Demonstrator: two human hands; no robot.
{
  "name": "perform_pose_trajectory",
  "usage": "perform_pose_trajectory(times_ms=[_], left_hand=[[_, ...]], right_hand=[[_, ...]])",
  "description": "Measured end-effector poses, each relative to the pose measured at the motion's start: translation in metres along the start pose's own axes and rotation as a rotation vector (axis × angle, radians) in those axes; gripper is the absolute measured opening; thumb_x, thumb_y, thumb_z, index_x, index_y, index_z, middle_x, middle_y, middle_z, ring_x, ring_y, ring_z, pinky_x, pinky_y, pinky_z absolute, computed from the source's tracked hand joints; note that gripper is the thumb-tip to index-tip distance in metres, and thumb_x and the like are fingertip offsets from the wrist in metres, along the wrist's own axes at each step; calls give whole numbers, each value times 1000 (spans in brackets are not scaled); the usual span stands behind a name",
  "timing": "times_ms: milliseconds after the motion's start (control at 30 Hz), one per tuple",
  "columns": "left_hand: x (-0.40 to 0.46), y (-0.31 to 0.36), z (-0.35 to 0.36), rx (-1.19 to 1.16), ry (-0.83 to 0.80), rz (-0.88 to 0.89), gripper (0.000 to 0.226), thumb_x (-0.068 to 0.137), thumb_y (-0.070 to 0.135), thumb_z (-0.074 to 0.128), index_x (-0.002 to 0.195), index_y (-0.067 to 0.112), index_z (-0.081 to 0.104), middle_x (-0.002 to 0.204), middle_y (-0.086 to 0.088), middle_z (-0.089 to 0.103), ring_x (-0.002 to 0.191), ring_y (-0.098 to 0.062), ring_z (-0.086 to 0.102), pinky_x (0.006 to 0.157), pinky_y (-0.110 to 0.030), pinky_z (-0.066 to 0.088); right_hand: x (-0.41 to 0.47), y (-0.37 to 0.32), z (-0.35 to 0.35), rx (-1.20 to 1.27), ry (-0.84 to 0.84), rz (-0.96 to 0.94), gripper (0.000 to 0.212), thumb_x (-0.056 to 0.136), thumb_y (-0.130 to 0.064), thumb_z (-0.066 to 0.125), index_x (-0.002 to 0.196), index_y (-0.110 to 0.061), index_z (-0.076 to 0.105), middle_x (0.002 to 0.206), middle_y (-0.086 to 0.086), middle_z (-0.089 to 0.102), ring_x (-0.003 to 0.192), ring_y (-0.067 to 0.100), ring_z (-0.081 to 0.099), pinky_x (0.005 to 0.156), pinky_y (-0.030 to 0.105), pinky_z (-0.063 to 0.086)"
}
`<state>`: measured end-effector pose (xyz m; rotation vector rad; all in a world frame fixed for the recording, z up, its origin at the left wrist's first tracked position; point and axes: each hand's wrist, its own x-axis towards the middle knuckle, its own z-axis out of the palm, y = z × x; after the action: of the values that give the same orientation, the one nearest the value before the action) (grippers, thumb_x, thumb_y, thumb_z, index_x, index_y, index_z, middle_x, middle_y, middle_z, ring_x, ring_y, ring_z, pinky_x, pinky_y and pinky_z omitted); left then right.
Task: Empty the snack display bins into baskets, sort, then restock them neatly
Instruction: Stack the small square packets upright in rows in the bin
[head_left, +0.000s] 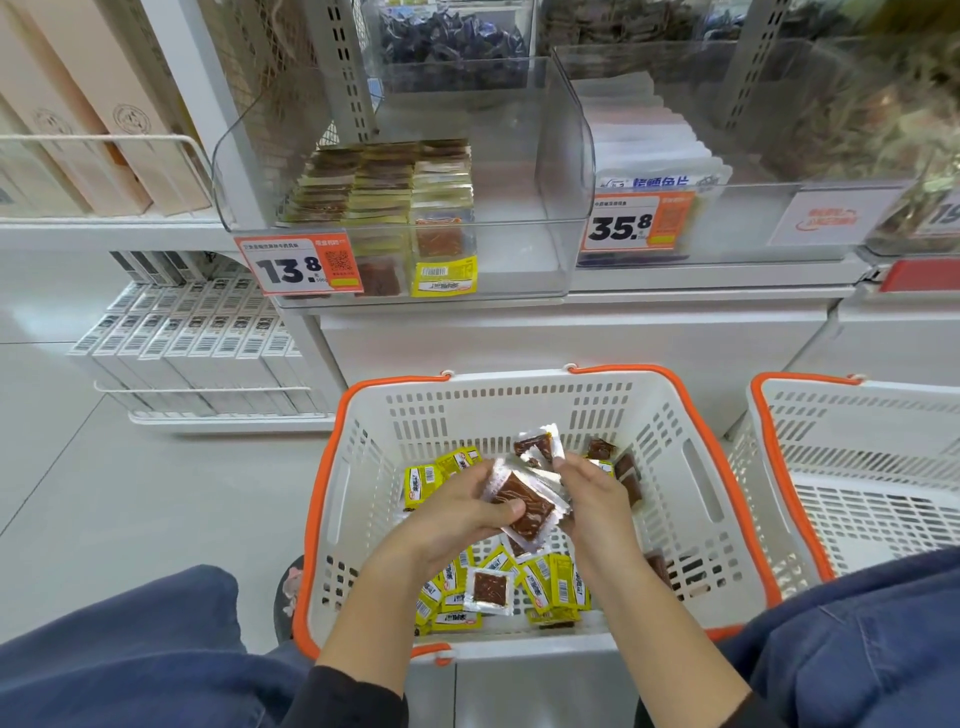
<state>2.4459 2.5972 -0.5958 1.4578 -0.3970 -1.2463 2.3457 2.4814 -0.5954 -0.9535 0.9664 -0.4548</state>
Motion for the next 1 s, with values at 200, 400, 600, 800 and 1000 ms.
perform_pose_trajectory(times_ms=[200,400,600,800,1000], left_hand=[[-1,7,-5,221,112,36,44,73,20,75,116,19,61,113,0,70,109,-17,64,103,-44,46],[-9,21,-25,-59,64,82,32,87,-2,60,119,3,60,112,-11,70,107,-24,66,92,-30,53],[-7,16,-14,-65,96,64,34,89,0,62,122,8,59,118,-13,68,111,-24,64,100,-36,49],[-7,25,-11,-252,73,105,53,92,-11,48,135,18,52,128,-15,61,113,-27,63,94,-36,53],[-9,44,7,-559,240,107,34,94,12,51,127,15,55,99,-10,66,81,-20,66,66,-33,54]], right_hand=[[2,-5,-4,-31,74,-29,10,95,-12,59,93,-19,66,90,0,68,82,19,61,67,26,51],[2,-10,-11,-190,-30,-50,7,89,-15,66,89,-13,73,91,7,72,86,19,67,68,23,53],[-9,-13,3,42,-192,150,29,96,-41,53,96,-15,67,86,2,73,90,22,70,84,38,55],[-18,-29,7,-420,-361,-108,31,84,-23,73,111,-33,64,108,-4,66,91,4,66,71,18,50],[-23,-35,31,-839,-379,-444,49,80,-11,69,122,-34,59,100,-18,67,92,-4,62,78,10,45]])
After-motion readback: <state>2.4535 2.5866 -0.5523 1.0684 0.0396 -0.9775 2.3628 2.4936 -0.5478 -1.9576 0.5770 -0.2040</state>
